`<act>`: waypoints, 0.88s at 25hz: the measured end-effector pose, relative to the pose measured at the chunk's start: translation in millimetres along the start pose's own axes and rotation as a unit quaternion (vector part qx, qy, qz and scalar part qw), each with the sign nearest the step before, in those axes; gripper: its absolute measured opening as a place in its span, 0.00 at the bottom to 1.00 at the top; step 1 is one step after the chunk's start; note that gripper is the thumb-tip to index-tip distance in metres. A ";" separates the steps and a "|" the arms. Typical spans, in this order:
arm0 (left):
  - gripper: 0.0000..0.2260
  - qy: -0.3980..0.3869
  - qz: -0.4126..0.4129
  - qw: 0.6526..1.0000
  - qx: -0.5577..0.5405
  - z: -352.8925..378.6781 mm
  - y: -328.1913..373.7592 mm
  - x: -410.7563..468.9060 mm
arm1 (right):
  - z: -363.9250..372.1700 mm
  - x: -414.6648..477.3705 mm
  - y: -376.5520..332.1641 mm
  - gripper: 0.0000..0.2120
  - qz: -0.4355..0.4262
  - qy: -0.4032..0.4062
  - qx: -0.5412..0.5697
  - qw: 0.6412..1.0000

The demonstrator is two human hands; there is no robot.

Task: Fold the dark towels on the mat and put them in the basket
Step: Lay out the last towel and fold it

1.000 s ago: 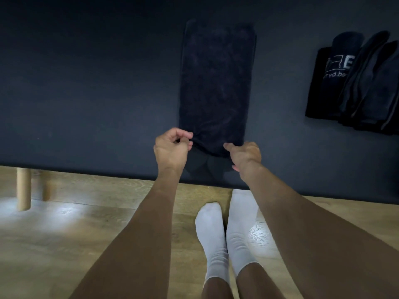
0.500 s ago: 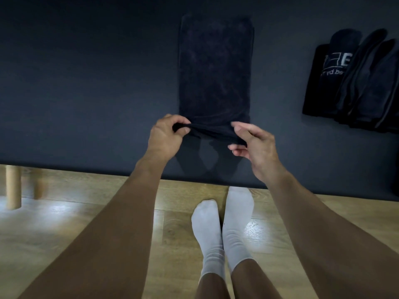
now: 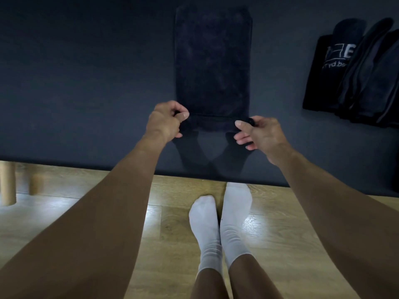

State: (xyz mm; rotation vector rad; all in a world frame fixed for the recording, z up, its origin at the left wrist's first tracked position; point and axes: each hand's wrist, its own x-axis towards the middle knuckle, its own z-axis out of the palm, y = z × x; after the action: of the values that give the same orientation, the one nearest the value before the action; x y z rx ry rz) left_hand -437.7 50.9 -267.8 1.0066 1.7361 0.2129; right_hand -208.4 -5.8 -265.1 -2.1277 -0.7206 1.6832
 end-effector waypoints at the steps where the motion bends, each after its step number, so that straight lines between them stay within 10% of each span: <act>1: 0.03 0.012 -0.011 1.000 -0.009 3.6 -2.9 1.5 | 2.1 3.4 -0.2 0.11 0.021 0.015 -0.010 1.000; 6: 0.07 0.087 -0.024 0.996 0.004 16.1 -13.6 4.3 | 16.0 14.5 -7.6 0.19 0.036 0.120 -0.088 0.988; 12: 0.13 0.121 0.345 0.863 0.350 22.5 -42.4 -28.0 | 23.9 14.7 3.2 0.07 -0.236 0.116 -0.285 0.922; 17: 0.26 0.123 0.376 0.773 0.495 18.9 -65.4 -23.0 | 12.0 6.7 24.1 0.11 -0.324 0.052 -0.466 0.822; 22: 0.14 0.123 0.380 0.773 0.493 15.8 -44.2 -8.3 | 5.5 8.9 22.8 0.21 -0.325 0.031 -0.525 0.786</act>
State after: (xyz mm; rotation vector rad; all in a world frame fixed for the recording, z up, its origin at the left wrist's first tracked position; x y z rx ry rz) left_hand -446.6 12.2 -294.3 2.5557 1.5300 -0.1077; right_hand -208.0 -19.6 -286.1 -1.9969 -2.4445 0.8333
